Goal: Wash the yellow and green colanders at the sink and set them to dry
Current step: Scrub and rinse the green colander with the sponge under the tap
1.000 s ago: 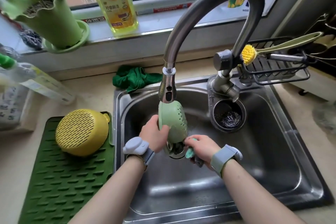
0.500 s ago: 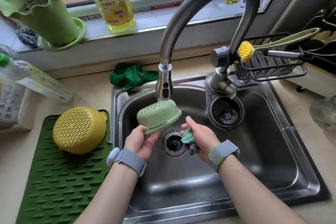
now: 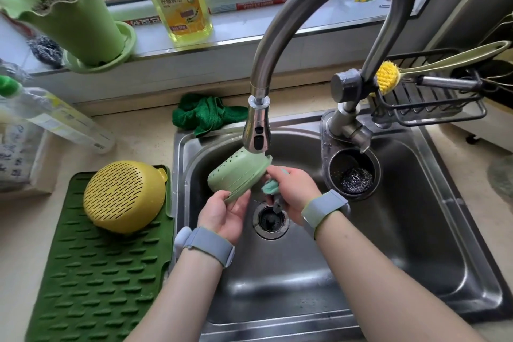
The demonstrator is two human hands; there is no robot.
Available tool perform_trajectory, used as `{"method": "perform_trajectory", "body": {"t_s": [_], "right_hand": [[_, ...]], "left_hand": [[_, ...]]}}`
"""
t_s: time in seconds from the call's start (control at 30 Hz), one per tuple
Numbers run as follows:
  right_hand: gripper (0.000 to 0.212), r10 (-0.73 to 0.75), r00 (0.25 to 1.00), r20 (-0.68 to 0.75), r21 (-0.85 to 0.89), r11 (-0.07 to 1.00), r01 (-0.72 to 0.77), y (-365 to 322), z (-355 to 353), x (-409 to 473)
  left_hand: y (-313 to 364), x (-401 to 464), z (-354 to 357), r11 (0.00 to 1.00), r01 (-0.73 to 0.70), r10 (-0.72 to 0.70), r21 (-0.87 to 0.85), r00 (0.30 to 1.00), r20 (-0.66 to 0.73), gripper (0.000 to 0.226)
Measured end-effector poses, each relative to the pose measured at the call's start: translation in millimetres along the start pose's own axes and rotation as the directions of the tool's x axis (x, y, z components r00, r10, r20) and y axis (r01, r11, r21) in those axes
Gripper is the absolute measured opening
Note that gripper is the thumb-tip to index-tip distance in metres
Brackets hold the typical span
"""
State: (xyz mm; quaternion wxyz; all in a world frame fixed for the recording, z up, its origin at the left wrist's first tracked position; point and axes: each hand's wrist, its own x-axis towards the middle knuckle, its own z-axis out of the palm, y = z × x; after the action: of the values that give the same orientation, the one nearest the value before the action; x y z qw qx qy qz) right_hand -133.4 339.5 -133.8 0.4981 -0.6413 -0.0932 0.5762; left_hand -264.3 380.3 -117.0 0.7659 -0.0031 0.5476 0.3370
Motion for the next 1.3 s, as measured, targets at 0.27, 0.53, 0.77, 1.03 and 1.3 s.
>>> {"method": "perform_trajectory", "body": {"t_s": [0.27,0.53,0.77,1.03,1.3], "right_hand": [[0.018,0.089,0.994,-0.061,0.027,0.996,-0.088,-19.5,2.3,16.8],[0.016,0.143,0.986,0.082,-0.177,0.976,-0.127,8.7,-8.9,-17.6],[0.014,0.293,0.95,0.105,-0.296,0.922,-0.251,37.4,-38.3,-33.1],[0.017,0.215,0.976,-0.037,-0.375,0.902,-0.213,45.1,-50.7,-22.1],[0.02,0.182,0.981,-0.07,-0.452,0.871,-0.193,47.7,-49.2,-22.3]], "left_hand": [[0.6,6.7,13.9,0.999,0.035,-0.035,-0.011,0.999,0.009,0.028],[-0.4,-3.3,-38.6,0.974,0.166,-0.163,0.154,0.986,-0.032,0.026],[-1.0,-1.8,-56.2,0.905,0.128,-0.129,0.407,0.991,-0.026,0.024],[-14.3,2.3,-34.8,0.789,-0.066,-0.024,0.611,0.99,0.139,0.028],[-9.4,14.9,-50.9,0.272,-0.387,0.265,0.881,0.91,0.318,0.019]]}}
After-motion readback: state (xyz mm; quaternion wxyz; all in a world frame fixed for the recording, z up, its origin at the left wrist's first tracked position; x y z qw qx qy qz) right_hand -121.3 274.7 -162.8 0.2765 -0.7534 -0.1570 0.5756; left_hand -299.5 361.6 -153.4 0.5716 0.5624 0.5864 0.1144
